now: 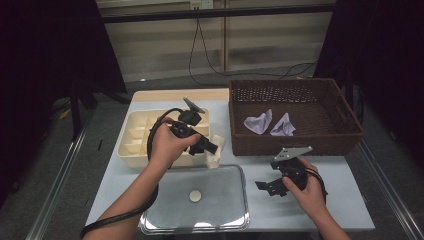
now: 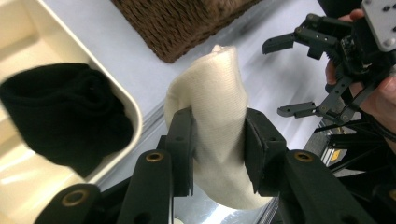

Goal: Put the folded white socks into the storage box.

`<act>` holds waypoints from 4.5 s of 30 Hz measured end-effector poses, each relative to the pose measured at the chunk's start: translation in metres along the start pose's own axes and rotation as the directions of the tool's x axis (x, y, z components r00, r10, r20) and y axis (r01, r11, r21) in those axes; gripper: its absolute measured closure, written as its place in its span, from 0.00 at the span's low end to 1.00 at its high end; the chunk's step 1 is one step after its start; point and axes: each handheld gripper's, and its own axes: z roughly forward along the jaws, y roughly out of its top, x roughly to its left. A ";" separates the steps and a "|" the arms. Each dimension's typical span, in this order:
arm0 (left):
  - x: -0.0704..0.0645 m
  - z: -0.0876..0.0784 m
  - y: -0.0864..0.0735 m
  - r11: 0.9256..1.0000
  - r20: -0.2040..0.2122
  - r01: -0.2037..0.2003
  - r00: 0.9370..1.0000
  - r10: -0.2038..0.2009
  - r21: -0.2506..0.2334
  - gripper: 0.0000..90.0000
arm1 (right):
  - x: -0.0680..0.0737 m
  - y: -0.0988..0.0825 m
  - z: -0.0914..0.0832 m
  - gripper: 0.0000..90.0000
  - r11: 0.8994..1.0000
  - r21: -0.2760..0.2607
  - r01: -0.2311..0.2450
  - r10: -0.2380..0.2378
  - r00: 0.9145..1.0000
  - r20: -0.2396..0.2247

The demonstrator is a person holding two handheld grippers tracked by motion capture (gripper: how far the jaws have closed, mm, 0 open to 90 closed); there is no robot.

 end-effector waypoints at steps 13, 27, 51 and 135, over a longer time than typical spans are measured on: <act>0.019 -0.026 0.005 1.000 -0.060 -0.006 0.998 0.006 -0.008 0.73 | 0.002 0.000 0.000 0.07 1.000 0.002 0.007 -0.007 1.000 0.015; 0.048 -0.041 0.003 0.999 -0.146 0.041 0.988 -0.044 -0.024 0.73 | 0.002 0.000 0.003 0.07 1.000 0.013 0.004 -0.004 1.000 0.003; 0.089 -0.025 -0.007 0.997 -0.241 0.077 0.967 -0.081 -0.026 0.74 | 0.002 -0.001 0.004 0.07 1.000 0.014 0.008 -0.008 1.000 -0.006; 0.087 -0.032 0.010 0.991 -0.262 0.109 0.961 -0.085 0.076 0.75 | 0.008 0.000 0.010 0.07 0.998 0.046 0.035 -0.035 0.999 -0.019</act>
